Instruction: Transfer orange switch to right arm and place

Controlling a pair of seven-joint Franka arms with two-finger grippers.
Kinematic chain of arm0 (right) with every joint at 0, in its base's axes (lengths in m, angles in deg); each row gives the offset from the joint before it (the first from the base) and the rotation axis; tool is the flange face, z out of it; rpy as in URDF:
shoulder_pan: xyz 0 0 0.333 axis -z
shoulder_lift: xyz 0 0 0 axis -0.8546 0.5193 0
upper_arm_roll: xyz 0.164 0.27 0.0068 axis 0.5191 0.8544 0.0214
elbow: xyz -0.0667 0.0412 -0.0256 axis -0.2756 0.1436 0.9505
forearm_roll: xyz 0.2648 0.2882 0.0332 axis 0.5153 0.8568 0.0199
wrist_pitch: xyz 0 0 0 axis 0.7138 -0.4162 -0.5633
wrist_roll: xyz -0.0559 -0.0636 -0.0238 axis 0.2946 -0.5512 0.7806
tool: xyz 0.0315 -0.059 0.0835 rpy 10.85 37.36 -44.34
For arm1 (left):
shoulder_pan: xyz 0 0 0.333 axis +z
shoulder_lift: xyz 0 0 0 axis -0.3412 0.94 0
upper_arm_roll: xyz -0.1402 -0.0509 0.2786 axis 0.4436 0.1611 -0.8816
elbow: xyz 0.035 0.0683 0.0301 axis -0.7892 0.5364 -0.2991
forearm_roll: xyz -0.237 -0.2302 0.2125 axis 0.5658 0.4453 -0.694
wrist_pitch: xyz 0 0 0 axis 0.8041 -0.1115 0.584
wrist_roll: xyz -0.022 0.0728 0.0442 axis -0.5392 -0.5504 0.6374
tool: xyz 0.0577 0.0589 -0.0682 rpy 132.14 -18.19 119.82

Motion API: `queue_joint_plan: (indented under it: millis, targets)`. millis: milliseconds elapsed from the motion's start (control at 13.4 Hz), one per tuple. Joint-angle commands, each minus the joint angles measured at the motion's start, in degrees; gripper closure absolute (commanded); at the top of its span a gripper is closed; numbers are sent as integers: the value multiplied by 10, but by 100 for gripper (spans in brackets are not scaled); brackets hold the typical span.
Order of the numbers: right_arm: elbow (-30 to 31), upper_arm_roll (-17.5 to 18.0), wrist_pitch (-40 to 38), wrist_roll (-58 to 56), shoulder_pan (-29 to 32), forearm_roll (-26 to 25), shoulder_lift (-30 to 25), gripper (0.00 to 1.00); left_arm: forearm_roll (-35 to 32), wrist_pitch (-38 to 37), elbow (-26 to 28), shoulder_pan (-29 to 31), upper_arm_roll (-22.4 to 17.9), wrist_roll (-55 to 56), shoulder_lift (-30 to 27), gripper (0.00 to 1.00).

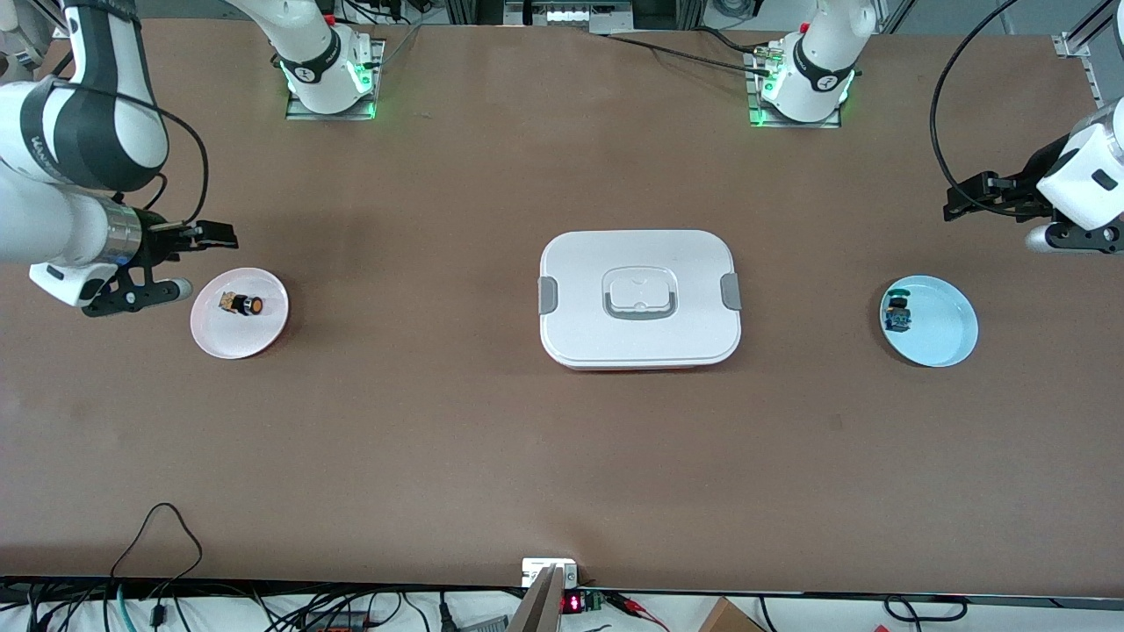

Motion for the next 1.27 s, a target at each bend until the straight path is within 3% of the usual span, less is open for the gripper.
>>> queue_joint_plan:
  millis: [0,298,522,597,820,895,1193]
  targets:
    - [-51,-2,-65,64,-21,-25,-6,0,8,-12,5,3,6,-4,-7,0]
    - [-95,-43,-29,62,-16,-25,-17,0,8,-24,3,-2,7,-5,-4,0]
    - [-103,-37,-14,77,6,-29,-9,0,7,-13,-38,-13,8,-6,23,0]
    - [-103,-26,3,77,23,-27,-9,0,8,-5,-54,-13,7,-5,37,0]
    - [-103,81,52,77,112,-30,-10,0,7,25,-62,-7,4,-2,42,0]
    - [-103,98,51,76,117,-31,-11,0,8,25,-64,-5,0,-4,42,0]
    - [-66,105,63,90,116,-41,-41,0,-1,21,-97,-5,3,-7,43,0]
